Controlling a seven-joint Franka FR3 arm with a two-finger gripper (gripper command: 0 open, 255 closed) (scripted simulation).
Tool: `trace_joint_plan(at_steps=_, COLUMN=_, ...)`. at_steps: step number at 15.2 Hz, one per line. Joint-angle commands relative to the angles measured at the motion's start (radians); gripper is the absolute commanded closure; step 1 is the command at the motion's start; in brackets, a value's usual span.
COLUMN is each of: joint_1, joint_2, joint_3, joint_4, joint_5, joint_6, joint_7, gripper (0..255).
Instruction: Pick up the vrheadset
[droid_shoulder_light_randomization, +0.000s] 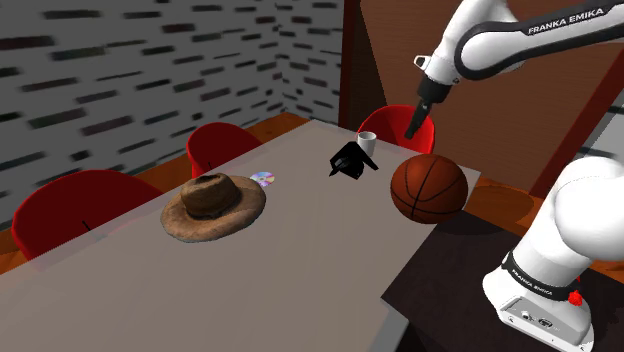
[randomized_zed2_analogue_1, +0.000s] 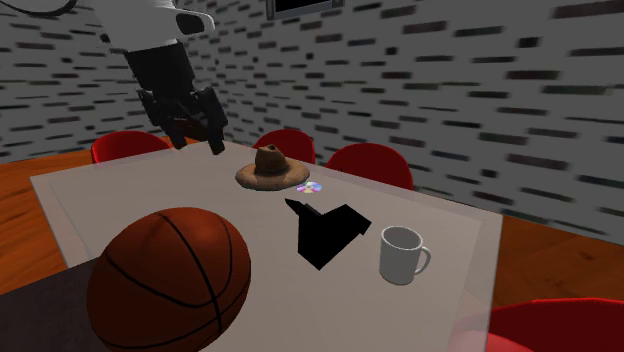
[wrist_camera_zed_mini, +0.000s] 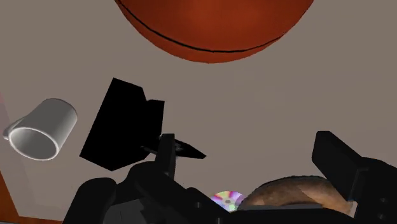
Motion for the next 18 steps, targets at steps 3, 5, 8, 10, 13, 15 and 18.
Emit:
trace_joint_plan(at_steps=3, joint_1=0.076, joint_2=0.125, joint_3=-0.142, joint_4=-0.012, joint_5=0.018, joint_6=0.190, joint_7=-0.245, gripper=0)
trace_joint_plan(at_steps=5, joint_1=0.139, joint_2=0.200, joint_3=-0.225, joint_4=0.003, joint_5=0.057, joint_6=0.272, joint_7=-0.379, gripper=0)
trace_joint_plan(at_steps=8, joint_1=0.274, joint_2=0.323, joint_3=-0.371, joint_4=0.045, joint_5=0.174, joint_6=0.375, joint_7=-0.619, gripper=0)
trace_joint_plan(at_steps=10, joint_1=0.400, joint_2=0.413, joint_3=-0.491, joint_4=0.088, joint_5=0.310, joint_6=0.423, joint_7=-0.817, gripper=0)
trace_joint_plan(at_steps=13, joint_1=0.617, joint_2=0.596, joint_3=-0.689, joint_4=0.187, joint_5=0.661, joint_6=0.422, joint_7=-1.211, gripper=0)
trace_joint_plan(at_steps=15, joint_1=0.648, joint_2=0.771, joint_3=-0.723, joint_4=0.279, joint_5=0.953, joint_6=0.339, joint_7=-1.499, gripper=0)
trace_joint_plan(at_steps=18, joint_1=0.500, joint_2=0.950, joint_3=-0.592, joint_4=0.405, joint_5=1.170, joint_6=0.234, joint_7=-1.754, gripper=0)
